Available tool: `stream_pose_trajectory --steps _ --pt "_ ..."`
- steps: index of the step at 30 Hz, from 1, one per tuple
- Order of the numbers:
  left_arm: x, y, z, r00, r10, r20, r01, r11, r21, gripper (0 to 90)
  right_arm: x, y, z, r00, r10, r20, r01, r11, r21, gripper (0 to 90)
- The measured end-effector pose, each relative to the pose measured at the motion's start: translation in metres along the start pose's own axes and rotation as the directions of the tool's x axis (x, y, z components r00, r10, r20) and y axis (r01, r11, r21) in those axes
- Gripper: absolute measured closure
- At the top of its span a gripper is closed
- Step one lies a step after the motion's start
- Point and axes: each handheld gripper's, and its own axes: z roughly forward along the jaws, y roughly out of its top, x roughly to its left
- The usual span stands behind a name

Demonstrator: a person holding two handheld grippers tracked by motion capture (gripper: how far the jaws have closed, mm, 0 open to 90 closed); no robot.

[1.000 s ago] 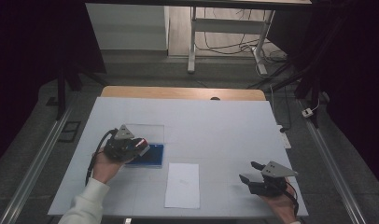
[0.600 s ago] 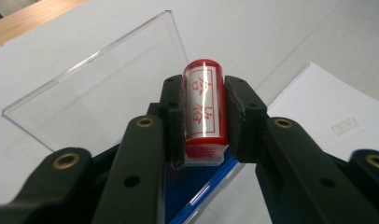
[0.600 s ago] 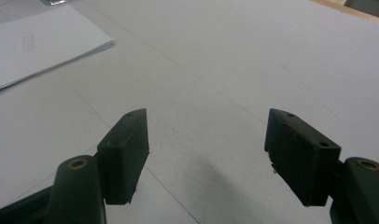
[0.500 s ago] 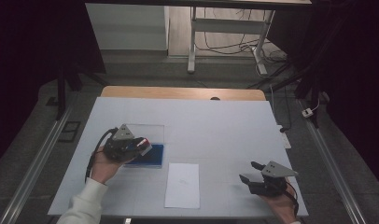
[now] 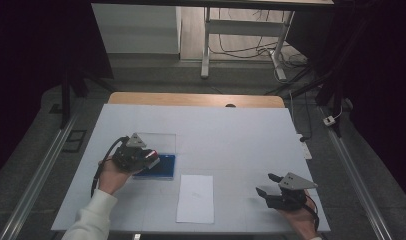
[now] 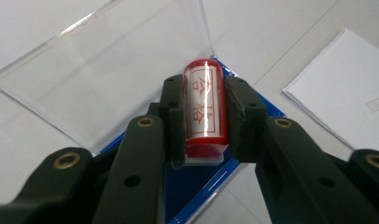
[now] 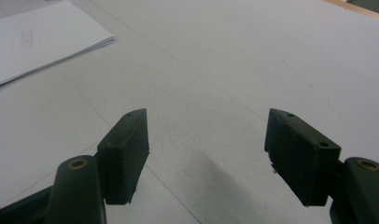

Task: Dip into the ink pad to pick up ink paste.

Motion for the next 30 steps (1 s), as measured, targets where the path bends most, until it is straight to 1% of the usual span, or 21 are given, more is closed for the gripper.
stream_pose_trajectory --steps 3,5,17,24,30 --pt "0.0 0.0 0.003 1.0 0.002 -0.004 -0.002 0.9998 0.019 70.5 0.0 0.0 0.0 1.0 -0.002 0.006 0.002 1.0 0.003 30.0" --pt "0.0 0.0 0.005 0.9999 0.006 -0.01 -0.005 0.9995 0.031 70.5 0.0 0.0 0.0 1.0 -0.001 0.002 0.001 1.0 0.001 30.0" --pt "-0.001 -0.003 0.015 0.9997 0.02 -0.014 -0.019 0.9979 0.063 70.5 0.0 -0.001 0.0 1.0 -0.001 0.002 0.001 1.0 0.006 30.0" --pt "-0.002 -0.004 0.021 0.9993 0.026 -0.026 -0.024 0.9971 0.072 70.5 0.0 -0.001 0.0 1.0 -0.001 0.002 0.001 1.0 0.007 30.0" --pt "-0.001 -0.006 0.021 0.9994 0.023 -0.027 -0.021 0.9973 0.07 70.5 0.0 -0.001 -0.001 1.0 -0.003 0.005 0.002 1.0 0.008 30.0"
